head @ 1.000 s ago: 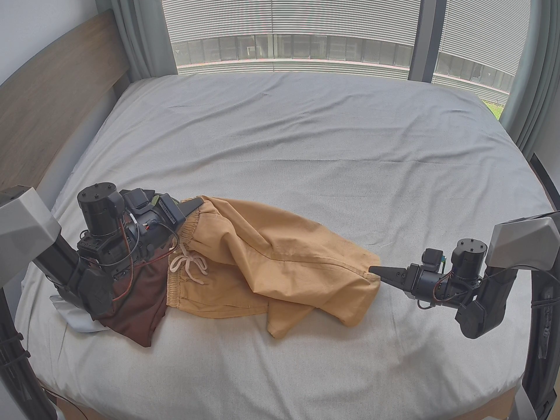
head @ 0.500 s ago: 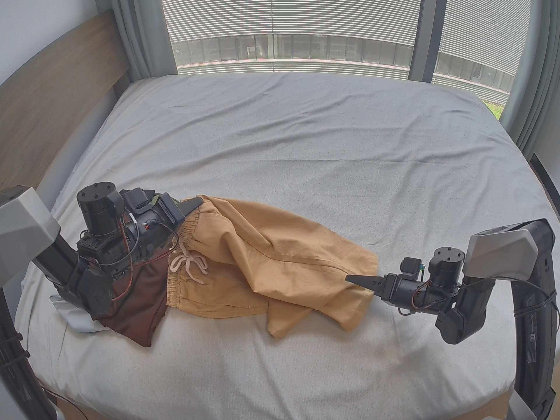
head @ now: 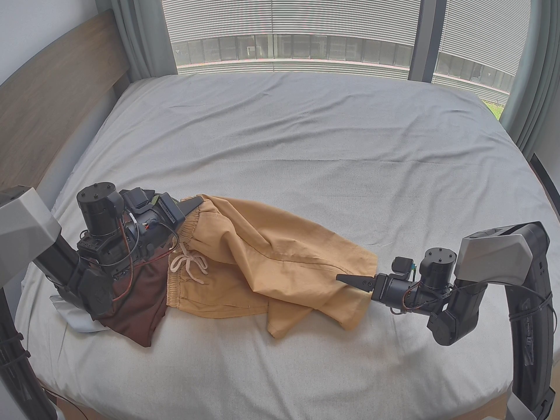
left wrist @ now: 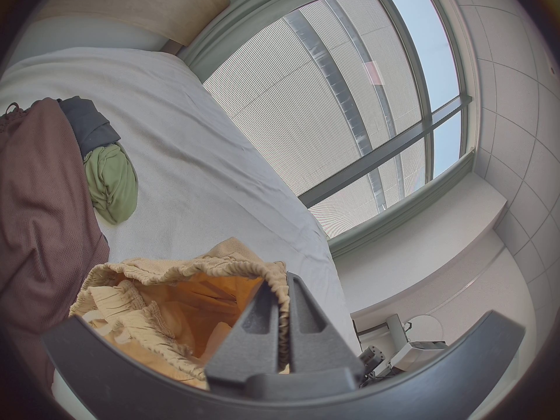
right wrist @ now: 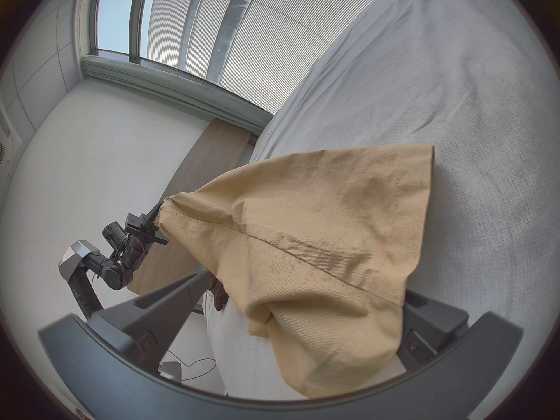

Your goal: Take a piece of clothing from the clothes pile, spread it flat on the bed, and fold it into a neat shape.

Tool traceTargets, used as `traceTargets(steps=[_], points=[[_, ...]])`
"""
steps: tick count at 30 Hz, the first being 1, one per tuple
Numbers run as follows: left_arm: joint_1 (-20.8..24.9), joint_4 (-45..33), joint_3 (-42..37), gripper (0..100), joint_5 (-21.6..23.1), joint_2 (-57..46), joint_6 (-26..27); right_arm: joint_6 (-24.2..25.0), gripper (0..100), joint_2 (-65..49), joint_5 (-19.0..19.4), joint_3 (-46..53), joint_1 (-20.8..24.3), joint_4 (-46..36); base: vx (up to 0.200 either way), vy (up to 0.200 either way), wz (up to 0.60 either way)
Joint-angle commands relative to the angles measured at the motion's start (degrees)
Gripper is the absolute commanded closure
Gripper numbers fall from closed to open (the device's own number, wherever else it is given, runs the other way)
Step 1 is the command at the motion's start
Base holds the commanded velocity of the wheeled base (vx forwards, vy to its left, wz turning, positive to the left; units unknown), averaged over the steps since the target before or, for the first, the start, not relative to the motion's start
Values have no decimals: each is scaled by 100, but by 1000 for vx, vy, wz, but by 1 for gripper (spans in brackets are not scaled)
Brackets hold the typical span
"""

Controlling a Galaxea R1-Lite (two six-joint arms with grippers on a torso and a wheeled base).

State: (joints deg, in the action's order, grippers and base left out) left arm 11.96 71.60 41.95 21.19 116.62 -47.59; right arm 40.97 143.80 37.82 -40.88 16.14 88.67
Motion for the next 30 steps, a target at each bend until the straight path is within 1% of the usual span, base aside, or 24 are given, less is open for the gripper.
traceTargets(steps=[1,7,13,26,27,30], points=[[-1,21,-2,100,-1,28,-13,16,0,-335,7,71,91,1,0,0,0],[-1,100,-11,100,-1,63,-13,34,0,-731,7,176,170,1,0,0,0],[8,135,-11,100,-1,89,-13,42,0,-775,7,159,56,1,0,0,0],[17,171,-20,100,-1,89,-13,130,0,-792,7,124,56,10,0,0,0],[17,171,-20,100,-1,89,-13,130,100,-783,7,124,47,1,0,0,0],[17,171,-20,100,-1,81,-13,130,100,-766,-2,80,47,10,0,0,0]])
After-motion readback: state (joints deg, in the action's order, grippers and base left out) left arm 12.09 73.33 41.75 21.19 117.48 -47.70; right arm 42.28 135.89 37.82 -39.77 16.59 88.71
